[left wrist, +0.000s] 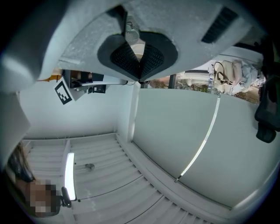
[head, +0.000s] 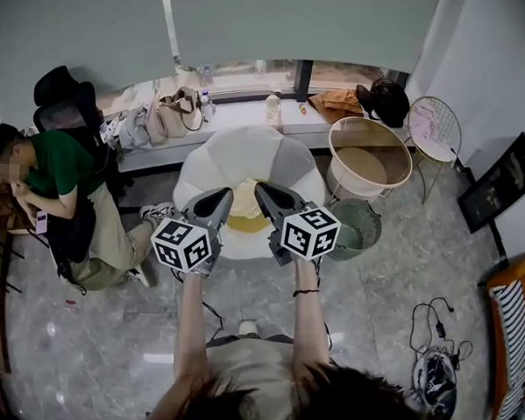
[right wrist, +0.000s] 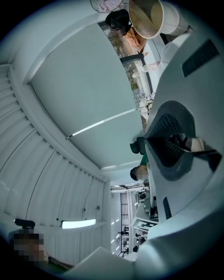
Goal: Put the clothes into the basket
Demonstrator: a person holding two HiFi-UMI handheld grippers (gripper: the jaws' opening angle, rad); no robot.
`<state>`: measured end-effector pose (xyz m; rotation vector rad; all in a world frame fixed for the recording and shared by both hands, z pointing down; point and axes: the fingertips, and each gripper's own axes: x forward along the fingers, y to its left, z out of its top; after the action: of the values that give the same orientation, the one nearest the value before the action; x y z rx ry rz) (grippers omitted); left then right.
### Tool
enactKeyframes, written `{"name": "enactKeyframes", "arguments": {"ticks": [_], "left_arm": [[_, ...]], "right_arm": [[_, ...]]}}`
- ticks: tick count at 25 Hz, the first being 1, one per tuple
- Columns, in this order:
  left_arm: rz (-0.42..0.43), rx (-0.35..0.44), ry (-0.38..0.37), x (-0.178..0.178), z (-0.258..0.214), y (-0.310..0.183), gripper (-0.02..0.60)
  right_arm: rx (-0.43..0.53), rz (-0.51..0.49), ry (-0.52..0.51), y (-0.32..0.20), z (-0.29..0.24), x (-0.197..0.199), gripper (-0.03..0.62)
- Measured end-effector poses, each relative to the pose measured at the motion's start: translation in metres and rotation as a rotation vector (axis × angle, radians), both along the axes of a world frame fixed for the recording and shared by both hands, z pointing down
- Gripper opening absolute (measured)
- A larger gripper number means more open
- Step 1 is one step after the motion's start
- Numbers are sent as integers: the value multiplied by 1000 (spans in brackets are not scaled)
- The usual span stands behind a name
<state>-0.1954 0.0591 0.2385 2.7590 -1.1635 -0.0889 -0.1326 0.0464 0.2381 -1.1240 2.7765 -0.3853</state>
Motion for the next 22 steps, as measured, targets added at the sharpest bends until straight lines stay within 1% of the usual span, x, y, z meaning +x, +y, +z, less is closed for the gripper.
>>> {"name": "enactKeyframes", "arguments": {"ticks": [5,13,22], "left_arm": [[13,-2,-7,-10,5,-19,11],[-18,-17,-2,-39,15,-36,11],[-38,-43,5,-41,26,-66,11]], "right_arm": [[-5,16,1,-22,4,-8,9],[-33,8,-7,-42,17,-29,9],[-47,-28,12,-78,22,-39,9]]}}
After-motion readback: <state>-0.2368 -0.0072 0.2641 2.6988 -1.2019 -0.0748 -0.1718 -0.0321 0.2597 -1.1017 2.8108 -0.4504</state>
